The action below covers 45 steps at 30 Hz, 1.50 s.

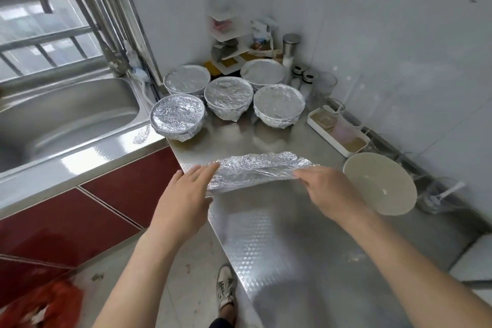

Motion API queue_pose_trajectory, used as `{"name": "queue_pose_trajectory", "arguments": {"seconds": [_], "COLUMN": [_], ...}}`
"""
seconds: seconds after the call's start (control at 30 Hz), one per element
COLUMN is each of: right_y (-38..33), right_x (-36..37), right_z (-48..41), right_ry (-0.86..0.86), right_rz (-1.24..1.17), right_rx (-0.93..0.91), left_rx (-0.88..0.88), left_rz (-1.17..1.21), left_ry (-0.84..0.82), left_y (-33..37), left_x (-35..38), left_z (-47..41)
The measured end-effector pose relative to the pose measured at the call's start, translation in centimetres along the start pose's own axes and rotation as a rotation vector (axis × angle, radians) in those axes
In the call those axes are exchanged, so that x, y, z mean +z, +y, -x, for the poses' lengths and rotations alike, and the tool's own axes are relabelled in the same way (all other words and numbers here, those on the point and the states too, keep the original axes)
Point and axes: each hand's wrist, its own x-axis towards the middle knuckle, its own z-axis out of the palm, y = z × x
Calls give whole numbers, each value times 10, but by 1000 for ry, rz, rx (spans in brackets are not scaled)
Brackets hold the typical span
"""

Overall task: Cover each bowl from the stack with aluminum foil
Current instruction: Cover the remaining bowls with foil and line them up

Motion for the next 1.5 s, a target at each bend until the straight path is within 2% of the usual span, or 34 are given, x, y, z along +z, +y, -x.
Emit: {"name": "queue_pose_trajectory", "arguments": {"seconds": [0.07,0.1,0.17,0.23,0.3,0.37,0.4,0.47,0.53,0.57,0.63,0.7,0.8,0.87,0.97,1.03,1.13,1.2,1.27,1.37,1.5], "right_y": [-9,-13,-18,-15,-2,22,37,55,60,59,56,56,48,41,28,23,19,16,12,3,-15], "right_x": [-20,-26,-35,-45,-49,-47,-42,-25,-3,5,18,25,25,22,24,33,49,59,68,75,81], "right_z": [-14,-21,-31,-30,-25,-15,-9,7,23,29,38,39,37,37,37,38,36,33,30,25,19], "right_ry": [-19,-23,-44,25,231,363,334,84,-196,-277,-305,-273,-210,-194,-186,-204,-211,-195,-197,-192,-206], "right_rz": [12,19,72,-20,-233,-269,-242,-110,18,61,128,191,251,233,135,37,-58,-87,-89,-153,-62], "right_rx": [-52,-74,-87,-73,-7,211,363,594,678,700,737,742,664,590,570,572,521,456,390,317,121], "left_rx": [250,331,377,270,139,9,-81,-293,-475,-515,-556,-582,-586,-583,-519,-438,-390,-374,-314,-390,-410], "left_rz": [96,111,77,46,78,209,314,589,873,1016,1192,1111,738,537,386,232,60,19,26,149,262], "left_ry": [37,-2,-30,-26,10,118,189,310,313,298,272,243,261,290,319,386,589,661,664,646,702], "left_y": [40,58,75,77,66,64,64,64,60,56,45,39,41,42,39,37,36,35,37,47,49], "left_x": [-3,0,4,6,9,7,5,-3,-4,-3,3,8,3,0,-2,-4,-12,-20,-30,-44,-53], "left_z": [-11,-16,-29,-40,-45,-49,-50,-51,-53,-55,-58,-60,-59,-59,-61,-63,-69,-73,-80,-88,-96]}}
